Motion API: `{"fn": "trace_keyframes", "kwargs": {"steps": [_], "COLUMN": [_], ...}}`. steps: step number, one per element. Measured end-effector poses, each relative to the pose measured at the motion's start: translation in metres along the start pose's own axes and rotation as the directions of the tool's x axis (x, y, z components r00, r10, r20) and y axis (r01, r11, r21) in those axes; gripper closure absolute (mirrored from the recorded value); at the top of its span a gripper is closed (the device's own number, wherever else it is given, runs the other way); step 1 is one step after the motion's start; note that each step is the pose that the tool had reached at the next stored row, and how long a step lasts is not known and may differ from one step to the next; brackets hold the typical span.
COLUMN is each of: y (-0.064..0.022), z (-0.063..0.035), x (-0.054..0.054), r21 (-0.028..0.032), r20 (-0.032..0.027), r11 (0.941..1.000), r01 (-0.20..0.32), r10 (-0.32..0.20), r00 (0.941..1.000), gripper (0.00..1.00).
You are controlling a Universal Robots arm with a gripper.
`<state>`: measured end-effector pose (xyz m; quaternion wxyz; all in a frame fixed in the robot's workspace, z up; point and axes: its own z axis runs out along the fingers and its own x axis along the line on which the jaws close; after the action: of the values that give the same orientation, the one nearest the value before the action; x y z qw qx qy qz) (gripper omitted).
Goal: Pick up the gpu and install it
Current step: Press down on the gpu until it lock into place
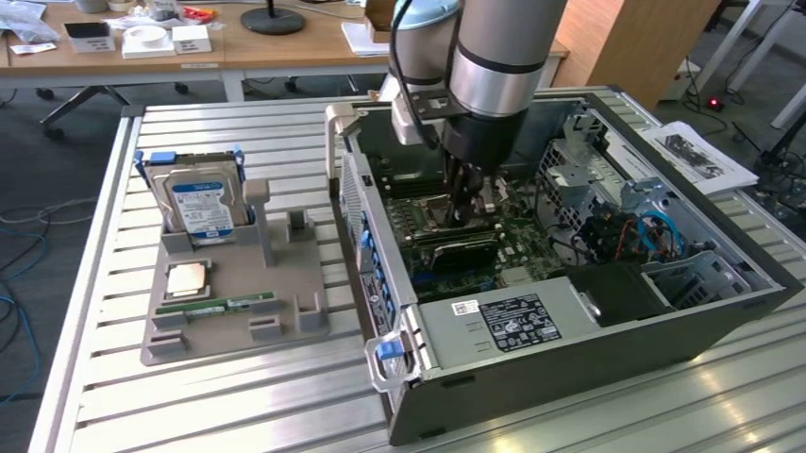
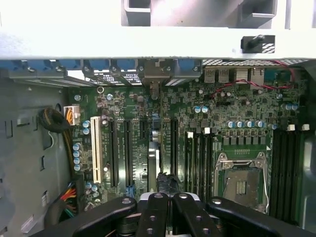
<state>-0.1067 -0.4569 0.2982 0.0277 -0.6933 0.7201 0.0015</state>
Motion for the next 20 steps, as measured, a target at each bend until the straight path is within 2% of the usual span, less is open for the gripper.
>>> {"fn": "trace_keyframes", "kwargs": {"steps": [13,20], "y": [-0.0012,-0.0013], "z": [-0.0218,-0.0229], "x": [-0.001,-0.001], "r21": [0.0000,0.0000], "r20": [0.0000,-0.0001], "r11": [1.0000,1.0000], "r01": [0.000,0.000], "r10": [0.000,0.000], "r00": [1.0000,1.0000], "gripper": [0.89,0.89]}}
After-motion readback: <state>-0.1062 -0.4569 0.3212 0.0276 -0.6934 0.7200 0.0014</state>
